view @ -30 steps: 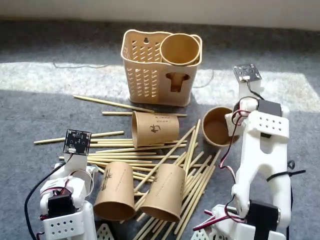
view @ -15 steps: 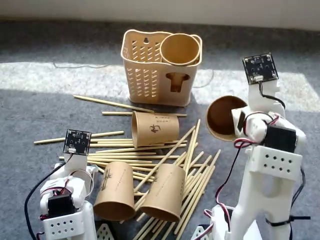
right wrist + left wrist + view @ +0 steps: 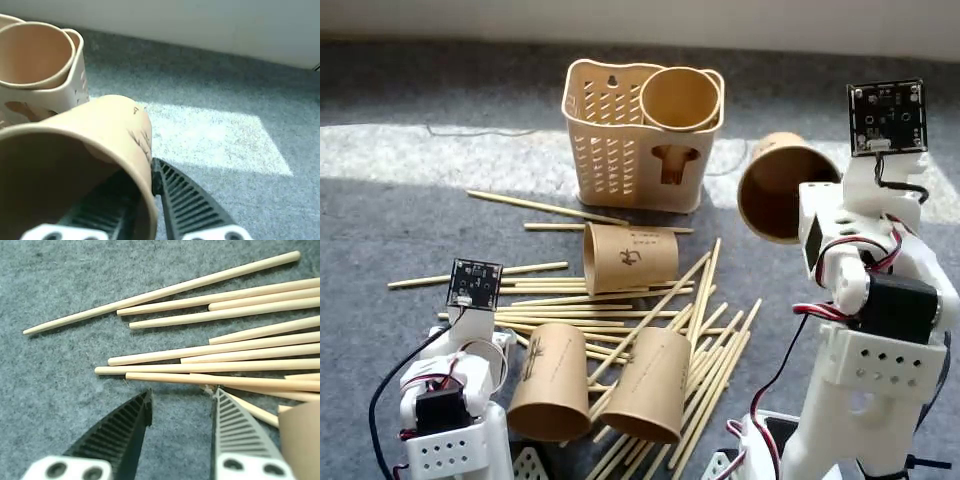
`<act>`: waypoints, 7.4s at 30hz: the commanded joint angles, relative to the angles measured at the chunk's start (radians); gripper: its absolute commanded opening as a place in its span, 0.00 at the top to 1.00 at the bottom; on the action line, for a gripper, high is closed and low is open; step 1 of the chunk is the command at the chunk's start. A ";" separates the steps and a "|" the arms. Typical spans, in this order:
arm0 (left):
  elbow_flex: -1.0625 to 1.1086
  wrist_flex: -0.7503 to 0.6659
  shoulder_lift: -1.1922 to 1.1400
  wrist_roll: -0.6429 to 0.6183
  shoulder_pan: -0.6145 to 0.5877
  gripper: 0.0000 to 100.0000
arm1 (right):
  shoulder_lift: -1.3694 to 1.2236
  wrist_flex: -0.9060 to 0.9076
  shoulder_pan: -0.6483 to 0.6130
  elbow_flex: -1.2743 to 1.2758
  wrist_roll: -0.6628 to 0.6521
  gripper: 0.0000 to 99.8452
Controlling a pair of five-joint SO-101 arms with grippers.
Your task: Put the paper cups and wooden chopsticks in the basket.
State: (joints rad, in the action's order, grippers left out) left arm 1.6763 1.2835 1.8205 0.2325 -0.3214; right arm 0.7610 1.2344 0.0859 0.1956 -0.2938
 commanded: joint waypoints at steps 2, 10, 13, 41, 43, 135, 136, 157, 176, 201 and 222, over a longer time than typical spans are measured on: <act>0.019 -0.015 0.007 0.008 -0.012 0.81 | 0.022 -0.001 -0.081 -0.117 0.051 0.99; 0.019 -0.014 0.007 0.008 -0.012 0.81 | 0.021 -0.071 -0.216 -0.194 0.083 0.99; 0.019 -0.014 0.007 0.008 -0.013 0.81 | 0.021 -0.156 -0.252 -0.194 0.107 0.99; 0.019 -0.014 0.007 0.008 -0.013 0.81 | -0.532 -0.219 -0.291 -0.415 0.160 0.99; 0.019 -0.014 0.007 0.008 -0.013 0.81 | -0.545 -0.219 -0.291 -0.415 0.160 0.99; 0.019 -0.014 0.007 0.008 -0.013 0.81 | -0.535 0.087 -0.444 -0.539 0.152 0.99; 0.019 -0.014 0.007 0.008 -0.013 0.81 | -0.535 0.119 -0.444 -0.544 0.152 0.99; 0.019 -0.014 0.007 0.008 -0.013 0.81 | -0.206 0.400 -0.444 -0.282 0.153 0.99; 0.019 -0.014 0.007 0.008 -0.013 0.81 | 0.435 0.007 -0.440 0.661 0.153 0.99; 0.019 -0.012 0.007 0.008 -0.013 0.81 | 1.044 0.005 -0.297 1.185 0.152 0.99; -0.186 0.011 0.007 0.009 -0.053 0.81 | 1.070 -0.077 -0.297 1.423 0.158 0.99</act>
State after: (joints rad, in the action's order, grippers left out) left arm 1.5919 1.2881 1.8220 0.2325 -0.3583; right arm 1.8213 1.1853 -0.2209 1.6226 -0.1419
